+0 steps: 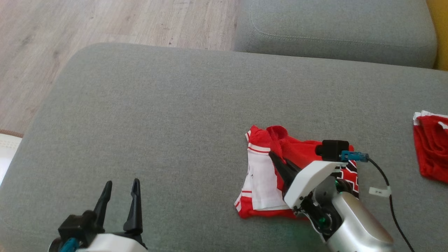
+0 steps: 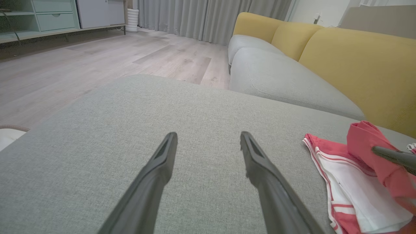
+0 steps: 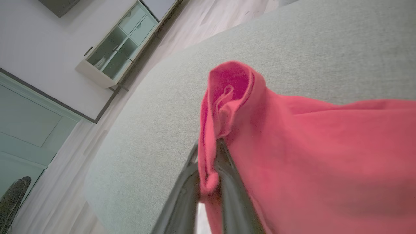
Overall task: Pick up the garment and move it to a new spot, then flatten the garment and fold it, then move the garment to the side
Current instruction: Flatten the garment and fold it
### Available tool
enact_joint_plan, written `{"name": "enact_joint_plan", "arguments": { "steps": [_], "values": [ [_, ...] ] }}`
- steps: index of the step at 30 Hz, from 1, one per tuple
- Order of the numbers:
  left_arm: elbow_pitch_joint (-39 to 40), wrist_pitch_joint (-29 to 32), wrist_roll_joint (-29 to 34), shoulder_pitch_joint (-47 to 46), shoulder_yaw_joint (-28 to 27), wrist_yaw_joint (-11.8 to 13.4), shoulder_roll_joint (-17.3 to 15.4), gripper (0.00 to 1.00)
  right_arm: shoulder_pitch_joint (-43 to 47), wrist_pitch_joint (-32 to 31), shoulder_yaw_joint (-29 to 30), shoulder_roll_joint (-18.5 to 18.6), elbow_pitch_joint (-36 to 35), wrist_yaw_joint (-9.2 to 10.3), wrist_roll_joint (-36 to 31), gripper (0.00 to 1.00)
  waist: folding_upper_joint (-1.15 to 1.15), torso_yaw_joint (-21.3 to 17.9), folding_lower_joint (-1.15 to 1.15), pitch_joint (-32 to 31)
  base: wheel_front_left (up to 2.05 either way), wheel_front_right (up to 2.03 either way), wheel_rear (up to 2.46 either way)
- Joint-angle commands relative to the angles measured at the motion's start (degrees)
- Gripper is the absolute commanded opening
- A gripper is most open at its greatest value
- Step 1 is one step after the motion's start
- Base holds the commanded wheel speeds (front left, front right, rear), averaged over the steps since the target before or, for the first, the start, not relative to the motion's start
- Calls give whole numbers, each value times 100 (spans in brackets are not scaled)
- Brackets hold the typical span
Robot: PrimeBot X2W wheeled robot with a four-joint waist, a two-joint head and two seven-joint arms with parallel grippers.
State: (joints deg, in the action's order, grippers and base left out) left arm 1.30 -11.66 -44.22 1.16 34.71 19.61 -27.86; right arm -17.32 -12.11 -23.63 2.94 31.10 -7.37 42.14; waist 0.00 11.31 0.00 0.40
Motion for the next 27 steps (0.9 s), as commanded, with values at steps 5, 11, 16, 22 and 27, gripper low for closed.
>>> {"name": "enact_joint_plan", "arguments": {
  "steps": [5, 11, 16, 22, 27],
  "values": [
    [74, -72, 40, -393, -190, -27, -31, 100, -472, 461, -514, -6, -5, -12, 506, 100, 0, -20, 0, 2, 0, 0, 0],
    [33, -80, 49, -375, -129, -48, -2, 100, -748, 993, -600, -6, 143, -12, 494, 100, 0, -118, 0, -76, 0, 0, 0],
    [13, -91, 74, -415, -69, -100, 25, 100, -938, 1541, -33, -6, 357, -12, -573, 100, 0, -233, 0, -151, 0, 0, 0],
    [-22, -153, 140, -529, -55, -143, 104, 100, -431, 1819, 1224, 8, -109, -12, -2244, 100, 0, -407, 0, -281, 0, 0, 0],
    [-77, -194, 136, -519, -65, -161, 181, 100, 244, 1755, 1773, 4, -821, -12, -2873, 100, 0, -535, 0, -377, 0, 0, 0]
  ]
}}
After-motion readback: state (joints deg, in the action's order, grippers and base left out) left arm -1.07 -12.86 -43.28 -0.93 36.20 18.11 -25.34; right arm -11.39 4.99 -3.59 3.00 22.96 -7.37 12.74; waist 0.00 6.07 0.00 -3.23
